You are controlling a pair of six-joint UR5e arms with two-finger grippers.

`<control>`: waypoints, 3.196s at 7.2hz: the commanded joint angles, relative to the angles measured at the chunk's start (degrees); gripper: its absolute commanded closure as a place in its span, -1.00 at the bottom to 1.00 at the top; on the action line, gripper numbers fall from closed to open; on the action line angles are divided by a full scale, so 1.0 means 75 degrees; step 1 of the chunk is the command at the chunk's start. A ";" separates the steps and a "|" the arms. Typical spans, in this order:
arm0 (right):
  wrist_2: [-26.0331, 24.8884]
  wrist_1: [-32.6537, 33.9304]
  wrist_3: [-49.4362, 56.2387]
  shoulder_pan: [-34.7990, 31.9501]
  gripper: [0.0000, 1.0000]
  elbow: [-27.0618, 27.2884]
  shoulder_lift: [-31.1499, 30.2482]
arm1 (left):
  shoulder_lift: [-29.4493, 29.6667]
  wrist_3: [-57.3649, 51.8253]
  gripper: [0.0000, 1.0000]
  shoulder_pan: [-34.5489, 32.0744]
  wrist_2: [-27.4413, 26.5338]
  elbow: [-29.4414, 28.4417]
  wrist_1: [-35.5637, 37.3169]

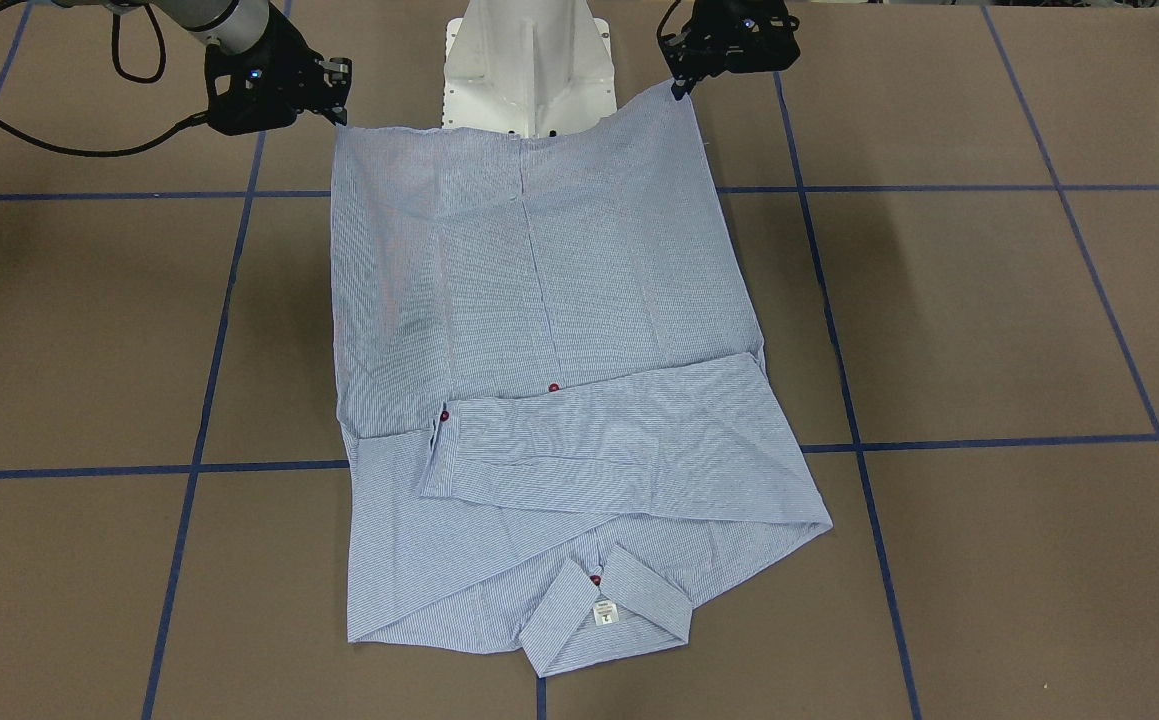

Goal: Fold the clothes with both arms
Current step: 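Lift the hem with both grippers and carry it toward the collar, then lay the hem over the shoulders with both grippers beside the collar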

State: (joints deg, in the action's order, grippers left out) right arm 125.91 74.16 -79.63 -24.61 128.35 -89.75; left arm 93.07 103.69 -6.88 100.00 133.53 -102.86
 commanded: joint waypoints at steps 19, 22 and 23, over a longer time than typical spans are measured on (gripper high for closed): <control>0.0158 -0.1006 0.0398 -0.3186 1.00 -0.4477 0.3504 | 0.2411 -0.3461 1.00 -0.5009 0.1383 -0.3480 0.0004; 0.0146 -0.1006 0.0562 -0.3702 1.00 -0.5054 0.4034 | 0.2929 -0.3841 1.00 -0.5493 0.1747 -0.4069 -0.0125; 0.0146 -0.1006 0.0644 -0.3820 1.00 -0.5078 0.4115 | 0.2988 -0.3829 1.00 -0.5505 0.1760 -0.4070 -0.0125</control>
State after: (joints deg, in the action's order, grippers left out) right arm 127.00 66.62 -75.35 -52.09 90.79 -59.67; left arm 114.73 75.17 -47.72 112.66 103.41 -103.72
